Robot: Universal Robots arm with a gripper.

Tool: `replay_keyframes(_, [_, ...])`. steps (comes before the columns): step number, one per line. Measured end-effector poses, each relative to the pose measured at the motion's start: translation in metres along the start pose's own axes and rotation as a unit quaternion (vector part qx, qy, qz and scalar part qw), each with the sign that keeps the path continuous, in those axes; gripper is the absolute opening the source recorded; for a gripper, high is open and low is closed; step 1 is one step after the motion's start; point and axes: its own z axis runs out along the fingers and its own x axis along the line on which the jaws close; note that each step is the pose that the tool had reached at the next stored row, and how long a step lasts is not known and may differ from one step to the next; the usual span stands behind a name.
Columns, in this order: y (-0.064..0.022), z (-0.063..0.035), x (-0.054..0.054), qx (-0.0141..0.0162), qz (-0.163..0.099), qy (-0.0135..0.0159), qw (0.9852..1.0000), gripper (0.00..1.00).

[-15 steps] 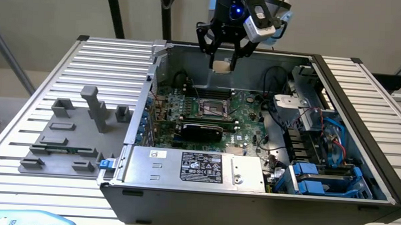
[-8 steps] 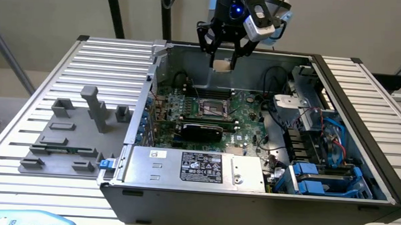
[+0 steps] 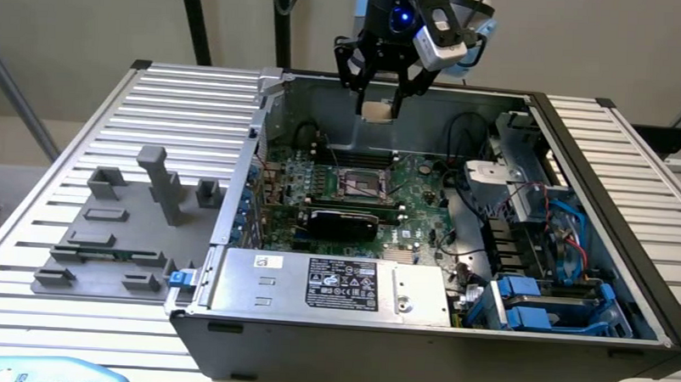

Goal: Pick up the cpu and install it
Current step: 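Place the cpu into insertion slot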

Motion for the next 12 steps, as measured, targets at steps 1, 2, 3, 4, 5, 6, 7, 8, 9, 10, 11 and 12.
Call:
replay_keyframes(1, [0.0000,0.0000,0.0000,0.0000,0.000,0.0000,1.0000,0.55])
replay_keyframes(2, [0.0000,0.0000,0.0000,0.0000,0.000,0.0000,1.0000,0.55])
replay_keyframes(3, [0.0000,0.0000,0.0000,0.0000,0.000,0.0000,1.0000,0.55])
replay_keyframes(4, [0.0000,0.0000,0.0000,0.0000,0.000,0.0000,1.0000,0.55])
replay_keyframes(5, [0.0000,0.0000,0.0000,0.0000,0.000,0.0000,1.0000,0.55])
replay_keyframes(6, [0.0000,0.0000,0.0000,0.0000,0.000,0.0000,1.0000,0.55])
replay_keyframes(7, [0.0000,0.0000,0.0000,0.0000,0.000,0.0000,1.0000,0.55])
replay_keyframes(8, [0.0000,0.0000,0.0000,0.0000,0.000,0.0000,1.0000,0.55])
replay_keyframes(9, [0.0000,0.0000,0.0000,0.0000,0.000,0.0000,1.0000,0.55])
replay_keyframes(10, [0.0000,0.0000,0.0000,0.0000,0.003,-0.0001,1.0000,0.55])
replay_keyframes(11, [0.0000,0.0001,0.0000,-0.0002,0.010,-0.0004,0.9999,0.55])
replay_keyframes(12, [0.0000,0.0002,0.0000,-0.0004,0.019,-0.0008,0.9998,0.55])
